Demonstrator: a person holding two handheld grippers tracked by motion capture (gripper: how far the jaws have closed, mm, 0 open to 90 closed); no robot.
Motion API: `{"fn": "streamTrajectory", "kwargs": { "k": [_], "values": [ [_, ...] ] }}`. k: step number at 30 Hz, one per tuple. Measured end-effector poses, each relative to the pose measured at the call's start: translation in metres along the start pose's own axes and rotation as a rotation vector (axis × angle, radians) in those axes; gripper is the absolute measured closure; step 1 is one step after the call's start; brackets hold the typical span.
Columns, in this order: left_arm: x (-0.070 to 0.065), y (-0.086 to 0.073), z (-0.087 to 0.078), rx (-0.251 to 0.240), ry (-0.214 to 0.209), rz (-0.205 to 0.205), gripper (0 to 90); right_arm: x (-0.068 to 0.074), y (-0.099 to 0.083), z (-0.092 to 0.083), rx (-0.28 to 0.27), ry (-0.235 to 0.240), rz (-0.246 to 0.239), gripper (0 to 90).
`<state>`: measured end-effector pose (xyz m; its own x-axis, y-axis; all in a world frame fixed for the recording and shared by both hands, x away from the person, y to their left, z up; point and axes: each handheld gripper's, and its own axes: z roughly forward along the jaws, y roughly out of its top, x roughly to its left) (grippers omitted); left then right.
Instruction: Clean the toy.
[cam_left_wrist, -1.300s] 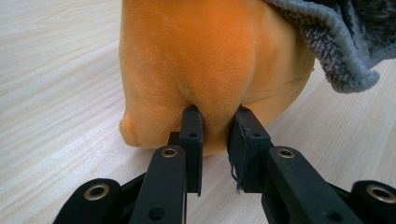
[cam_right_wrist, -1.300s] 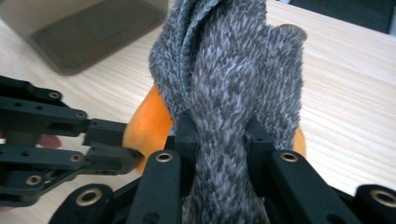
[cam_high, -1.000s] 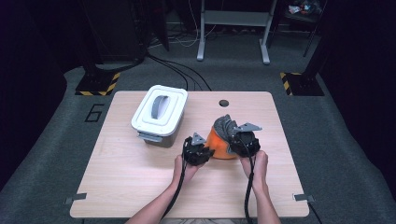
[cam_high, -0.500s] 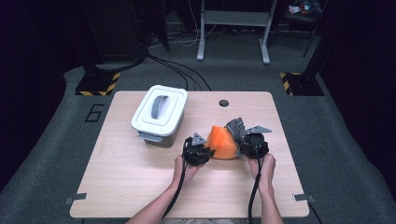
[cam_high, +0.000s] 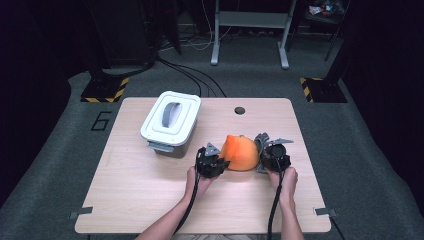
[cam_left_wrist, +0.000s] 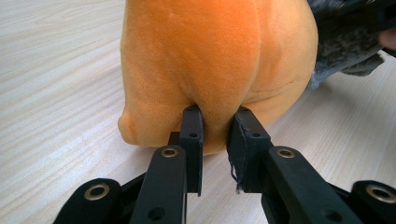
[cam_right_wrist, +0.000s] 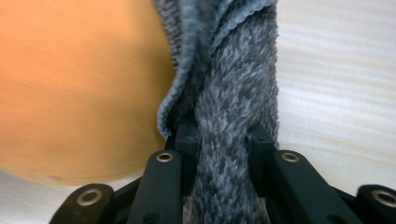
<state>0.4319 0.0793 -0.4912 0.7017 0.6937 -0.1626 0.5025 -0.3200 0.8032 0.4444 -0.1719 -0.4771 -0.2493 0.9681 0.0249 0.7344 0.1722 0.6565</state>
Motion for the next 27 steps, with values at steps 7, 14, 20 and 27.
{"fn": "streamTrajectory", "kwargs": {
  "k": [7, 14, 20, 27],
  "values": [
    [0.001, -0.001, -0.001, 0.000, 0.001, -0.006, 75.7, -0.005, -0.009, 0.021, 0.062, 0.025, 0.019, 72.2],
    [0.003, -0.002, -0.001, 0.000, 0.003, -0.008, 75.6, -0.008, -0.005, -0.002, 0.000, 0.001, 0.010, 72.4],
    [0.003, -0.002, -0.001, 0.002, 0.007, 0.001, 75.6, 0.004, 0.006, -0.041, -0.113, 0.002, -0.028, 72.5],
    [0.002, -0.002, -0.001, 0.001, 0.005, 0.003, 75.4, 0.033, 0.020, -0.053, -0.156, 0.068, -0.125, 72.5]
  ]
}}
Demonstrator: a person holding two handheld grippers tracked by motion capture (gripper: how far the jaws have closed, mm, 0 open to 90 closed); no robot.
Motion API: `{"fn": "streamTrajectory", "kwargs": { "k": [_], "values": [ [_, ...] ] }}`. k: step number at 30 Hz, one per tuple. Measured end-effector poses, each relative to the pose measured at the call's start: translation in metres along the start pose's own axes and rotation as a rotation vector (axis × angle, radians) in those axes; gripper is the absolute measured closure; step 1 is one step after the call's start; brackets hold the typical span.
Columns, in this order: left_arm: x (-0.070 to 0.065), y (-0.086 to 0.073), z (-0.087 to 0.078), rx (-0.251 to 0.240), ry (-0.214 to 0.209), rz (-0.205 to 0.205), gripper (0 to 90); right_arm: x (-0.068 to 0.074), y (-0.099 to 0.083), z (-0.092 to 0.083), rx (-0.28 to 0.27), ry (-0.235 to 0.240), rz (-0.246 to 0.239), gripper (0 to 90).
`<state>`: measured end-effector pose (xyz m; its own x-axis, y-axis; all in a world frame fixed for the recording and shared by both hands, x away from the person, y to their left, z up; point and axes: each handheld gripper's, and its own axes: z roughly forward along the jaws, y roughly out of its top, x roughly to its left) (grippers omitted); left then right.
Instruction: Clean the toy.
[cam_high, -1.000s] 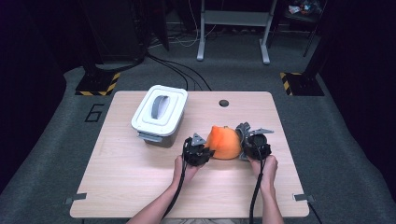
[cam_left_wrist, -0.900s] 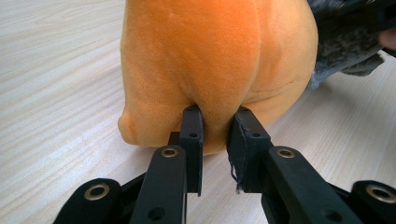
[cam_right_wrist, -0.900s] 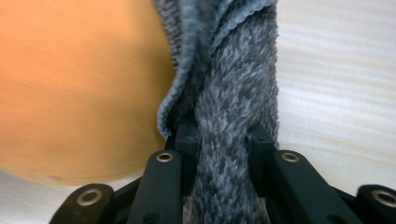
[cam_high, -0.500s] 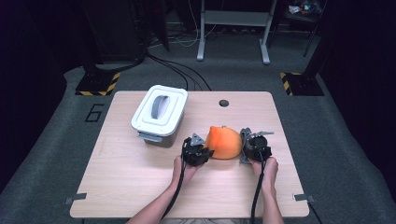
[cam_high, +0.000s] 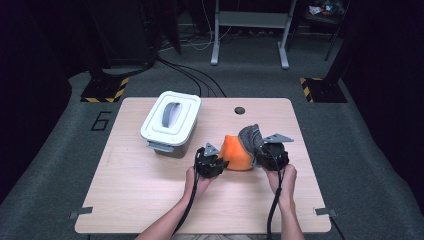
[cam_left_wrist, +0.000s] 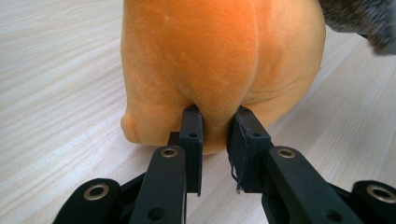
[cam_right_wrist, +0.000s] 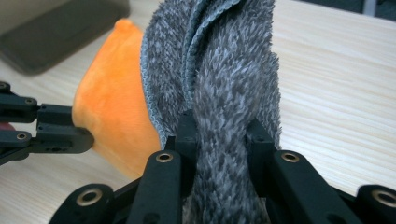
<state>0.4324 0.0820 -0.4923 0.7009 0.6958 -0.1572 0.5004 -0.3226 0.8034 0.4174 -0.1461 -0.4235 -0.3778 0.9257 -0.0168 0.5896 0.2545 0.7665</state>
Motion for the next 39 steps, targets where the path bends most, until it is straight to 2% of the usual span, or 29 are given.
{"fn": "streamTrajectory", "kwargs": {
  "k": [4, 7, 9, 10, 13, 15, 18, 19, 21, 26, 28, 34, 39],
  "values": [
    [0.000, 0.000, 0.000, -0.002, 0.001, 0.018, 74.5, 0.004, -0.003, 0.015, 0.031, 0.002, -0.005, 72.9],
    [-0.001, 0.001, -0.001, -0.010, 0.006, 0.041, 71.8, 0.004, -0.004, 0.017, 0.036, -0.007, 0.007, 73.0],
    [-0.002, 0.001, -0.001, -0.014, 0.022, 0.060, 65.2, 0.003, -0.004, 0.017, 0.043, -0.015, 0.011, 73.0],
    [-0.003, 0.000, 0.000, -0.019, 0.017, 0.061, 62.4, 0.001, -0.004, 0.018, 0.038, -0.011, -0.005, 73.0],
    [-0.006, 0.000, 0.001, -0.009, 0.044, 0.098, 49.4, 0.000, -0.003, 0.020, 0.043, -0.013, 0.014, 73.0],
    [-0.008, -0.001, 0.003, -0.005, 0.061, 0.117, 45.0, -0.002, -0.002, 0.022, 0.036, -0.009, -0.004, 73.0],
    [-0.008, 0.000, 0.006, 0.000, 0.083, 0.152, 41.8, -0.003, -0.001, 0.024, 0.041, -0.010, 0.012, 73.0],
    [-0.008, 0.001, 0.008, 0.002, 0.097, 0.170, 42.3, -0.004, -0.001, 0.024, 0.043, -0.005, 0.014, 73.0],
    [-0.008, 0.001, 0.011, -0.007, 0.097, 0.179, 45.0, -0.005, -0.001, 0.025, 0.041, -0.007, 0.015, 73.0],
    [-0.008, 0.001, 0.011, -0.020, 0.086, 0.189, 70.4, -0.008, -0.001, 0.025, 0.037, -0.010, 0.019, 73.1],
    [-0.007, 0.002, 0.008, -0.018, 0.079, 0.180, 74.6, -0.008, -0.001, 0.023, 0.023, -0.013, 0.020, 73.2],
    [-0.010, 0.003, 0.003, -0.022, 0.045, 0.129, 78.0, -0.007, 0.000, 0.006, -0.026, 0.014, 0.023, 73.3],
    [-0.016, 0.006, -0.002, -0.024, 0.018, 0.106, 78.0, 0.006, 0.007, -0.008, -0.059, 0.047, -0.017, 73.2]
  ]
}}
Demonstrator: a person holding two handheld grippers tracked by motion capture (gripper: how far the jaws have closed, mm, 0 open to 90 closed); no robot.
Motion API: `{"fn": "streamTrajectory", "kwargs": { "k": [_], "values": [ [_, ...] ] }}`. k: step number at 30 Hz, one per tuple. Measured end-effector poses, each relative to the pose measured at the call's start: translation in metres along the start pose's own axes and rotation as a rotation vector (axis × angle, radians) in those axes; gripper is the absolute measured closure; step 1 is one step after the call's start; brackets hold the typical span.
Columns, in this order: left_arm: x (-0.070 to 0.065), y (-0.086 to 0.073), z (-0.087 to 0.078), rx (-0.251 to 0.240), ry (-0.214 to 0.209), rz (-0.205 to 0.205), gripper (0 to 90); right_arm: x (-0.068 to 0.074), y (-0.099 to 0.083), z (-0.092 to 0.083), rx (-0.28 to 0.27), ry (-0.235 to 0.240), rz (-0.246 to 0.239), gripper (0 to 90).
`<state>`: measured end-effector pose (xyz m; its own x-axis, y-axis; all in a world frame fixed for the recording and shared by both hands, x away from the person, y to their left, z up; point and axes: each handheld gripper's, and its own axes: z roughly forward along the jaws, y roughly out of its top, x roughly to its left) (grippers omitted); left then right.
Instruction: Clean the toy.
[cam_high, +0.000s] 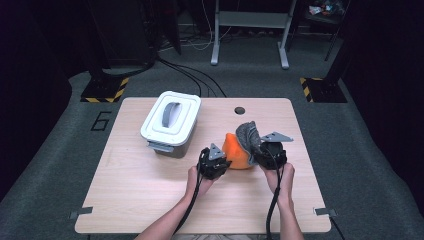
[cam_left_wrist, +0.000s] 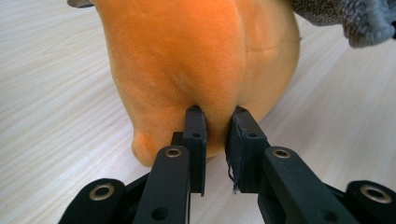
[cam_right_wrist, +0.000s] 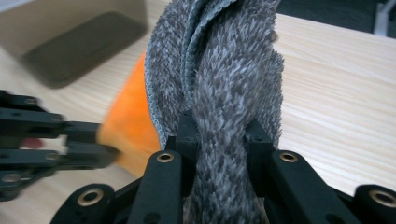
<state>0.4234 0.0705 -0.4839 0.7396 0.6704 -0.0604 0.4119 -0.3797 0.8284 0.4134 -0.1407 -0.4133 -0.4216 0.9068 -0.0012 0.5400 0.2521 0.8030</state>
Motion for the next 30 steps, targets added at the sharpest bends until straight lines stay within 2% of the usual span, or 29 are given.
{"fn": "streamTrajectory", "kwargs": {
  "k": [2, 5, 8, 10, 15, 18, 23, 30],
  "values": [
    [-0.002, 0.001, -0.001, 0.000, -0.006, 0.010, 78.0, 0.006, 0.003, -0.002, -0.010, 0.015, -0.017, 73.2],
    [-0.003, 0.000, -0.001, 0.009, -0.011, 0.014, 78.2, 0.014, 0.006, 0.003, 0.006, 0.024, -0.050, 73.0],
    [-0.002, -0.002, 0.000, 0.019, -0.006, 0.018, 78.3, 0.023, 0.005, 0.015, 0.043, 0.005, -0.072, 72.9],
    [-0.001, -0.004, 0.001, 0.014, -0.004, -0.001, 78.4, 0.026, 0.005, 0.022, 0.051, -0.019, -0.090, 73.0],
    [0.002, -0.006, 0.002, 0.014, -0.007, -0.019, 78.4, 0.031, 0.005, 0.026, 0.061, -0.044, -0.110, 73.1],
    [0.004, -0.007, 0.002, 0.016, -0.003, -0.012, 78.4, 0.030, 0.005, 0.027, 0.059, -0.050, -0.112, 73.1],
    [0.004, -0.008, 0.003, 0.014, -0.009, -0.028, 78.5, 0.022, 0.001, 0.026, 0.057, -0.059, -0.088, 73.1],
    [0.005, -0.009, 0.003, 0.009, -0.006, -0.026, 78.4, 0.010, -0.004, 0.026, 0.063, -0.075, -0.056, 73.1]
  ]
}}
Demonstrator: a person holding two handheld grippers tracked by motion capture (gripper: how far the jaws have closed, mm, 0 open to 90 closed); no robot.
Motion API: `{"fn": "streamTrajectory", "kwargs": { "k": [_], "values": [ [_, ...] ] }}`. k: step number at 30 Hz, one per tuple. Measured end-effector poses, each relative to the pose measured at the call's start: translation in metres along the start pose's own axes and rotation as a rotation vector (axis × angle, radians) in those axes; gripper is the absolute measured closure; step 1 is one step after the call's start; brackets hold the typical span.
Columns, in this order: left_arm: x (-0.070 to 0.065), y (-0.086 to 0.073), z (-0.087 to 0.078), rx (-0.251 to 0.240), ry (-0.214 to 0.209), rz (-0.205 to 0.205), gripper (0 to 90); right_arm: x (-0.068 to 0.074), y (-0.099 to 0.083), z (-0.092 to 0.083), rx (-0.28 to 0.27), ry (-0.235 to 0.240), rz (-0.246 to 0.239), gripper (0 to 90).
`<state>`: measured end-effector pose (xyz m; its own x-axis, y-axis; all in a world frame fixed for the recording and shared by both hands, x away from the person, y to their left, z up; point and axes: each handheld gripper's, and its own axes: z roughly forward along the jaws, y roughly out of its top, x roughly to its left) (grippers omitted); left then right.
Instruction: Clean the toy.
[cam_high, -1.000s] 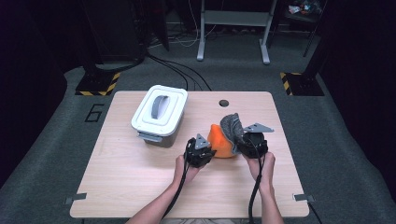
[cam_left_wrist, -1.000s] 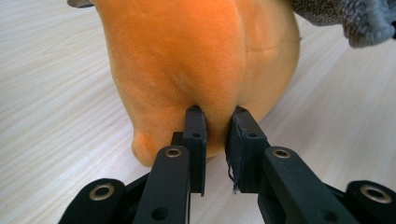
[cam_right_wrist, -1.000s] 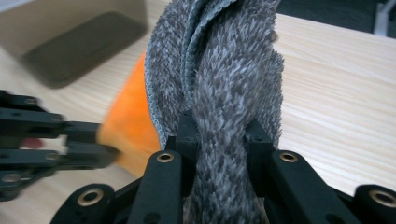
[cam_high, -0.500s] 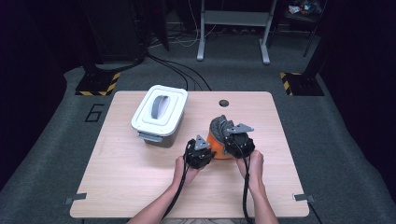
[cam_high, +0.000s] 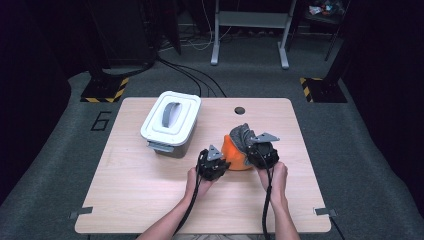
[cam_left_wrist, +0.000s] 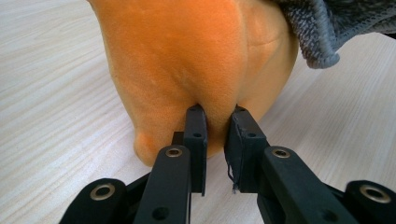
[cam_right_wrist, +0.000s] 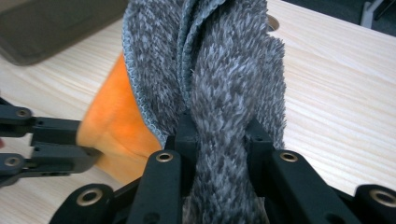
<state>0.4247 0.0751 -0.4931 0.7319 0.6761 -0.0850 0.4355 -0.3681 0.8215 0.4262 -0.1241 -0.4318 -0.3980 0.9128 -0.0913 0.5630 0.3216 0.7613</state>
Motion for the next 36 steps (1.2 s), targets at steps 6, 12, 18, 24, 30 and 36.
{"fn": "streamTrajectory", "kwargs": {
  "k": [6, 12, 18, 24, 30, 36],
  "values": [
    [0.001, -0.001, 0.000, -0.001, -0.001, 0.003, 78.3, -0.011, -0.006, 0.003, 0.010, -0.013, 0.034, 73.0],
    [0.001, -0.001, 0.000, -0.002, -0.001, 0.007, 78.3, -0.019, -0.010, 0.006, 0.026, -0.017, 0.071, 72.9],
    [0.001, -0.002, 0.000, -0.002, -0.001, 0.005, 78.2, -0.025, -0.015, 0.010, 0.042, -0.031, 0.089, 72.8],
    [0.001, -0.002, 0.000, 0.002, -0.001, 0.008, 78.2, -0.032, -0.021, 0.017, 0.066, -0.044, 0.126, 72.8],
    [0.001, -0.002, 0.001, 0.004, 0.000, 0.008, 78.3, -0.038, -0.026, 0.026, 0.097, -0.054, 0.141, 72.8],
    [0.001, -0.002, 0.001, 0.006, 0.000, 0.009, 78.3, -0.044, -0.033, 0.038, 0.152, -0.054, 0.161, 72.7]
  ]
}}
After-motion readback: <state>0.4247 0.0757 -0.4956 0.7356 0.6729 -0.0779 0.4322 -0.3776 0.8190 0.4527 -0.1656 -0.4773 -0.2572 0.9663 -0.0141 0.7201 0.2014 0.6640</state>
